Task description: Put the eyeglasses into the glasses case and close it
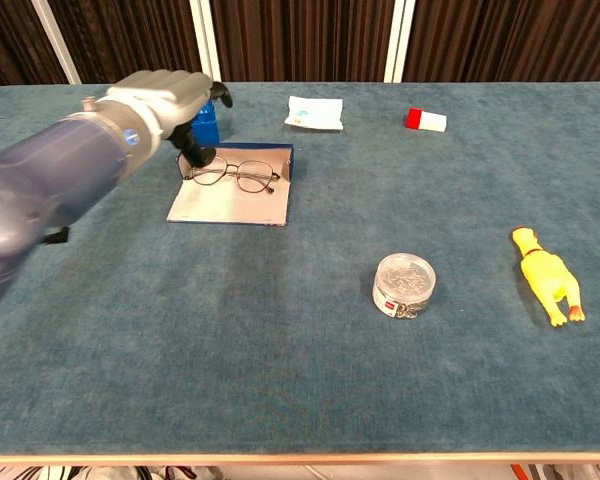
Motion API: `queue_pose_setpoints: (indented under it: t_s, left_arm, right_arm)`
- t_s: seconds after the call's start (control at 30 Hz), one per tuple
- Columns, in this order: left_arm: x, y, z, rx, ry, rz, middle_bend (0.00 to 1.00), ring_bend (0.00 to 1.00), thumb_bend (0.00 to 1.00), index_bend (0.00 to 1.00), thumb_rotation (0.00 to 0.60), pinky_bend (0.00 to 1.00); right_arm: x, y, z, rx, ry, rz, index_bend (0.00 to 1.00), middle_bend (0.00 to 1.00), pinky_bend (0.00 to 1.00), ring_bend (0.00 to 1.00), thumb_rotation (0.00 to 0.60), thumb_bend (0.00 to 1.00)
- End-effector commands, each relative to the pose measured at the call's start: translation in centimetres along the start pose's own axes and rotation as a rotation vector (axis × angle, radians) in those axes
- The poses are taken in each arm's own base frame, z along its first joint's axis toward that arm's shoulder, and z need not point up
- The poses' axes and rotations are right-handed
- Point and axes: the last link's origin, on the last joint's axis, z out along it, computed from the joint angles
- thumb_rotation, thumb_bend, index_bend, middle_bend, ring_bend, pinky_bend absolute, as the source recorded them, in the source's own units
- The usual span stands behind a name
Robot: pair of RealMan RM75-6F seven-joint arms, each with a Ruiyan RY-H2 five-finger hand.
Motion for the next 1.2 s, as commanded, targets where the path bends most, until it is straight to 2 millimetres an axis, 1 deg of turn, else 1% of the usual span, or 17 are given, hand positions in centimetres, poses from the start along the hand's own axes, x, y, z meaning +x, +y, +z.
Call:
queue_pose_setpoints:
  t_s: [0.03,0.13,0.23,0.37,0.7,1.2]
  left_arm:
    - [-0.8,-1.8,-1.5,-0.021,-0.048,-0.023,0.53,0.57,0.44,0.08,0.6,0.72]
    - [-1.6,-2.2,-1.7,-0.022,-0.106,-0.042,0.59,0.64,0.45,0.05,0.6,0.75]
    - [-2.2,-2.4,-1.7,-0.024,-0.133,-0.045,0.61,0.67,0.45,0.01,0.6,0.76]
    - [-3.1,-2.1,-1.6,-0.032,-0.19,-0.071,0.62,0.68,0.45,0.0,0.6,0.77]
    - [-4.4,-1.4,-0.7,-0.019,-0.237,-0.073,0.62,0.68,0.45,0.0,0.6,0.77]
    - [-4.8,-0.2,0.4,-0.017,-0.241,-0.062,0.62,0.68,0.45,0.0,0.6,0.77]
  right_arm:
    - [0.0,0.0,0.0,-0.001,0.0,0.002,0.0,0.0,0.19,0.06,0.6,0.09]
    - [0.0,0.0,0.0,-0.001,0.001,0.003,0.0,0.0,0.19,0.06,0.6,0.1]
    - [0.0,0.0,0.0,-0.002,0.001,0.004,0.0,0.0,0.19,0.06,0.6,0.1]
    - [0.0,0.0,0.0,-0.004,0.0,0.006,0.0,0.0,0.19,0.06,0.6,0.1]
    - [0.0,0.0,0.0,-0.004,-0.001,0.007,0.0,0.0,0.19,0.06,0.6,0.1]
    - [0.0,0.1,0.0,-0.004,0.0,0.008,0.0,0.0,0.19,0.06,0.6,0.1]
